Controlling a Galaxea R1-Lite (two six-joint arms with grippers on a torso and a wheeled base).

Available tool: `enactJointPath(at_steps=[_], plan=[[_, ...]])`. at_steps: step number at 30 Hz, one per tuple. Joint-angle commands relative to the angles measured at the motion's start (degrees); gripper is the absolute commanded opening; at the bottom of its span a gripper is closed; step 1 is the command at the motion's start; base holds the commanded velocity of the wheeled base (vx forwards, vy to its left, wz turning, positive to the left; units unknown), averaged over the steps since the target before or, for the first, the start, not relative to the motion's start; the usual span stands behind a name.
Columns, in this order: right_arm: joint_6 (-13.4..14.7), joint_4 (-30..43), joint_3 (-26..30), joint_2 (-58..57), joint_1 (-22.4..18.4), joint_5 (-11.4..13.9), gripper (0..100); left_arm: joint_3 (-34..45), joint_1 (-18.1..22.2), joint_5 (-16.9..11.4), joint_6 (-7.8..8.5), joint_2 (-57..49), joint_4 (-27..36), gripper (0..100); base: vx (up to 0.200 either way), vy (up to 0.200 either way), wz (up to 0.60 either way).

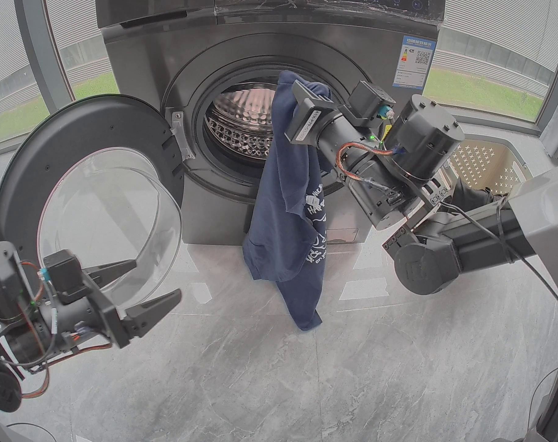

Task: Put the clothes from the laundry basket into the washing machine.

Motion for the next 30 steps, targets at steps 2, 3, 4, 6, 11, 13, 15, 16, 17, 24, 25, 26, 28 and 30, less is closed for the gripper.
enactJointPath(at_steps=[2,3,4,6,11,13,15,16,17,24,25,26,28,30], plan=[[0.3,0.4,-5.8,3.1,1.1,-1.2,0,-9.3,-11.1,2.4,-1.62,31.1,-15.1,100,0.000,0.000,0.00],[0.3,0.5,-6.2,3.1,1.2,-1.2,0,-10.0,-11.4,2.4,-1.53,31.7,-15.0,100,0.000,0.000,0.00],[0.4,0.5,-6.5,3.2,1.2,-1.3,0,-10.6,-11.5,2.4,-1.53,32.6,-14.8,100,0.000,0.000,0.00],[0.3,0.5,-6.5,3.5,1.4,-1.9,0,-11.7,-11.6,2.3,-1.45,34.3,-14.7,100,0.000,0.000,0.00],[0.3,0.2,-6.5,4.9,1.8,-2.8,0,-15.1,-12.0,1.7,-1.36,39.9,-15.7,100,0.000,0.000,0.00],[0.3,0.0,-6.5,5.6,1.8,-2.8,0,-16.8,-12.6,1.7,-1.36,41.3,-15.8,100,0.000,0.000,0.00],[0.4,-0.3,-6.5,6.0,1.8,-2.9,0,-18.5,-12.8,1.7,-1.45,42.7,-15.7,100,0.000,0.000,0.00],[0.4,-0.4,-6.5,6.0,1.8,-2.9,0,-19.3,-12.9,1.7,-1.53,43.5,-15.7,100,0.000,0.000,0.00],[0.4,-0.4,-6.5,6.0,1.8,-2.9,0,-20.0,-13.1,1.9,-1.53,44.3,-15.7,100,0.000,0.000,0.00],[0.5,-0.4,-6.5,5.6,2.5,-2.9,0,-26.2,-14.4,4.2,-3.64,52.5,-20.4,100,0.000,0.000,0.00],[0.5,-0.5,-6.5,5.6,2.7,-2.9,0,-26.7,-14.7,4.3,-3.73,53.4,-20.9,100,0.000,0.000,0.00],[0.5,-0.5,-6.5,5.5,2.7,-3.0,0,-27.0,-15.0,4.3,-3.82,54.1,-21.0,100,0.000,0.000,0.00],[0.5,-0.5,-6.6,5.5,2.8,-3.0,0,-27.7,-15.3,4.4,-3.91,55.0,-21.3,100,0.000,0.000,0.00],[0.5,-0.9,-6.9,5.4,3.1,-3.3,0,-29.7,-15.8,5.0,-3.91,57.2,-21.4,100,0.000,0.000,0.00]])
